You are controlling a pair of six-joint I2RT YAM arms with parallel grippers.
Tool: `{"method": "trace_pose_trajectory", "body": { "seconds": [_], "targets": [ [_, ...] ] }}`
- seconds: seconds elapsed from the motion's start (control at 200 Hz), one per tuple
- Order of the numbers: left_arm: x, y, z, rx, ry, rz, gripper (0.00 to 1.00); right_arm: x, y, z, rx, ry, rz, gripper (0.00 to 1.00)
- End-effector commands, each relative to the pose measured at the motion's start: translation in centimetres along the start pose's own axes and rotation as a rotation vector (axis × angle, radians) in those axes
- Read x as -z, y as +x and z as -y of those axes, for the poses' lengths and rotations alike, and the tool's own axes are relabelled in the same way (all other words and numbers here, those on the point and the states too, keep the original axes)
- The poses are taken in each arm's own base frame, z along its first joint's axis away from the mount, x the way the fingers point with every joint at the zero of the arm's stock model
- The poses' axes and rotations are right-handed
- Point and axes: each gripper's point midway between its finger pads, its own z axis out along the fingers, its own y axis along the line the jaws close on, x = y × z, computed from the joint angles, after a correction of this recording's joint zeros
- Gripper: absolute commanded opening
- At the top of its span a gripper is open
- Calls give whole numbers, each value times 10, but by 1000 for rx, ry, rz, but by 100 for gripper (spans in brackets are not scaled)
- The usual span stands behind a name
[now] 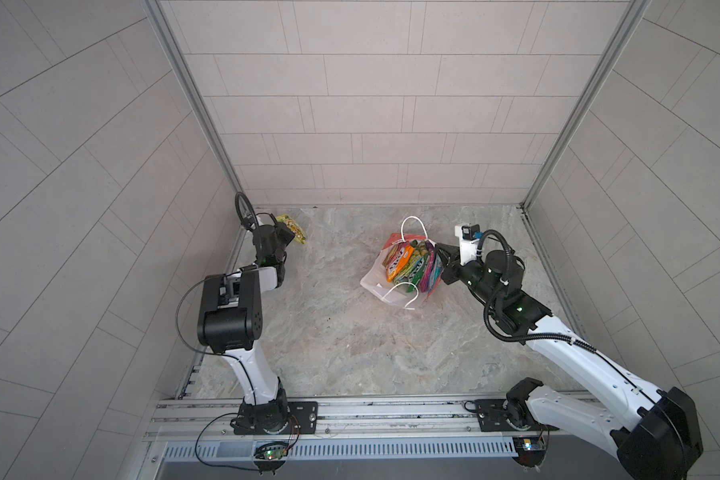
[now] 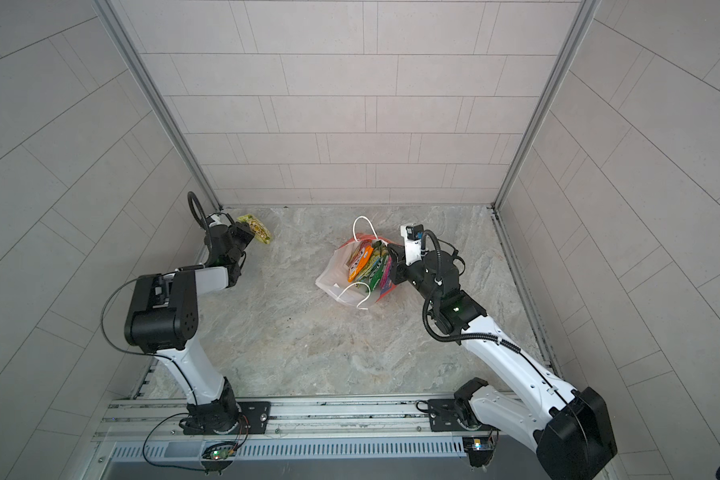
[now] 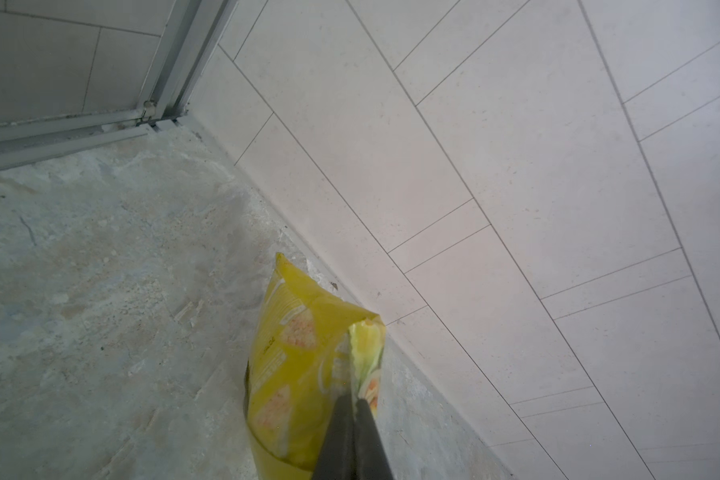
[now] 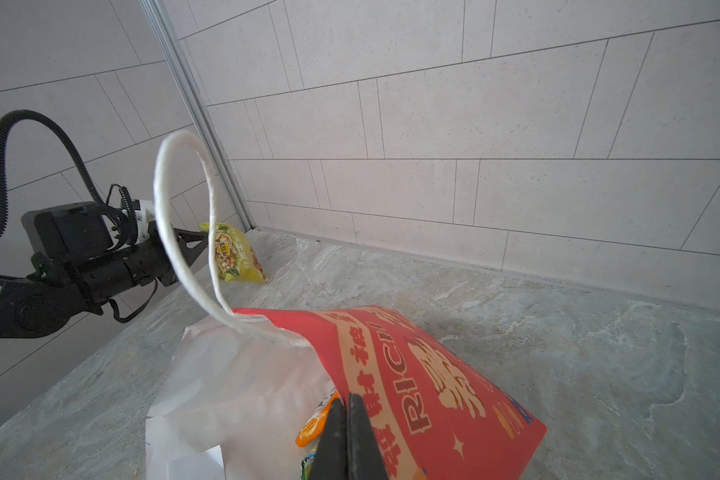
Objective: Take the snacks out of the paper bag
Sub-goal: Place the snack at the top-left of the table.
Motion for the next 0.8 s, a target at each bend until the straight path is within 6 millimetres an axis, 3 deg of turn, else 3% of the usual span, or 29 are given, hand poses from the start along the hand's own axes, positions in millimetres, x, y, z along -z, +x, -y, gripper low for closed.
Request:
{"method": "trace_pose_trajectory", "body": {
  "seconds": [0.0,0.245,0.465,0.54,0.595,0.796],
  "targets": [
    [-3,-30,14,36,49,120,0,4,-19,0,-1,7,69,0],
    [0,-17,-24,69,-51,130,0,5,-19,0,-3,6,72,0],
    [4,-13,-47,99,-92,125,13,4,-19,-1,-6,3,72,0],
    [3,-14,-50,105,-87,118,14,4,-19,-1,-6,1,72,0],
    [4,-16,-51,101,-92,118,23,4,-19,-1,-7,2,72,0],
    [10,-21,-52,67,-125,98,32,4,-18,0,-7,2,70,0]
  ]
}}
